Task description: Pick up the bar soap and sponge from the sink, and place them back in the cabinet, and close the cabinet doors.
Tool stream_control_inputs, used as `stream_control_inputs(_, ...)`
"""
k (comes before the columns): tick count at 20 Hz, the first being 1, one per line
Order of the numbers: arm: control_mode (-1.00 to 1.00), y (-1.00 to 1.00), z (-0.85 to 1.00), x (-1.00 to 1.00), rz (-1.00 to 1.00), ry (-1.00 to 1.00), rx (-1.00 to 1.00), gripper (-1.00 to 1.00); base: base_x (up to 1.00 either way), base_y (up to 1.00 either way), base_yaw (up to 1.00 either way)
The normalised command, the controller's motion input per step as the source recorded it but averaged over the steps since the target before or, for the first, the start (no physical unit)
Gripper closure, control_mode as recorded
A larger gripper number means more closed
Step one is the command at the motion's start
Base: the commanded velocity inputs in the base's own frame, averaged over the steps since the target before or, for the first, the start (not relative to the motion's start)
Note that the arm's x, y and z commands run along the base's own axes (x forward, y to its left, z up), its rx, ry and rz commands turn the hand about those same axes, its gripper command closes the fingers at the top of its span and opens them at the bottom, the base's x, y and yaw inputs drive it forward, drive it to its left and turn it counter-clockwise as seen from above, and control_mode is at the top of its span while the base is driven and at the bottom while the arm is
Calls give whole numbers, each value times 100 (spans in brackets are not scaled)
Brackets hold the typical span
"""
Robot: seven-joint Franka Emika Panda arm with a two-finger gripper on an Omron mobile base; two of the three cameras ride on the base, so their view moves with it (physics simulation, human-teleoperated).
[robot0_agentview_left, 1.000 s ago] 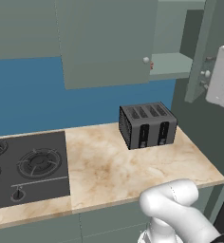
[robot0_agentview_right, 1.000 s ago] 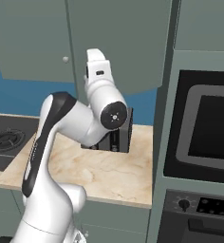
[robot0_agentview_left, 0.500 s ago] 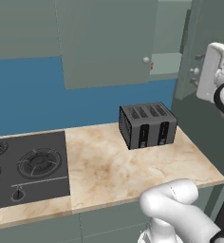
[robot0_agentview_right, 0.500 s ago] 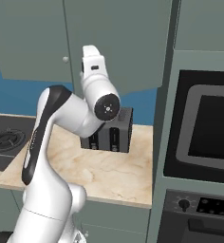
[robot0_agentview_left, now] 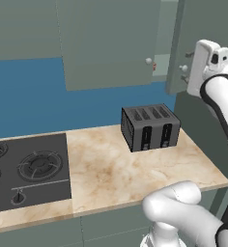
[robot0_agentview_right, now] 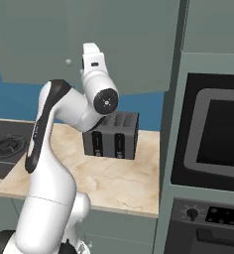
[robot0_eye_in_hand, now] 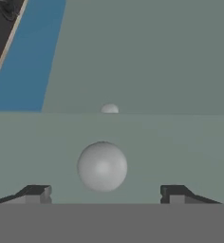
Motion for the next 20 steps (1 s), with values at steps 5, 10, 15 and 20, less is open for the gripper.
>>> stream_control_inputs(5,-100,22,0,49,0,0,0,-100,0,0,0)
stream_control_inputs(10,-100,19,0,46,0,1,0,-100,0,0,0)
stream_control_inputs(15,-100,18,0,44,0,4,0,-100,0,0,0)
stream_control_inputs(20,-100,14,0,36,0,5,0,-100,0,0,0)
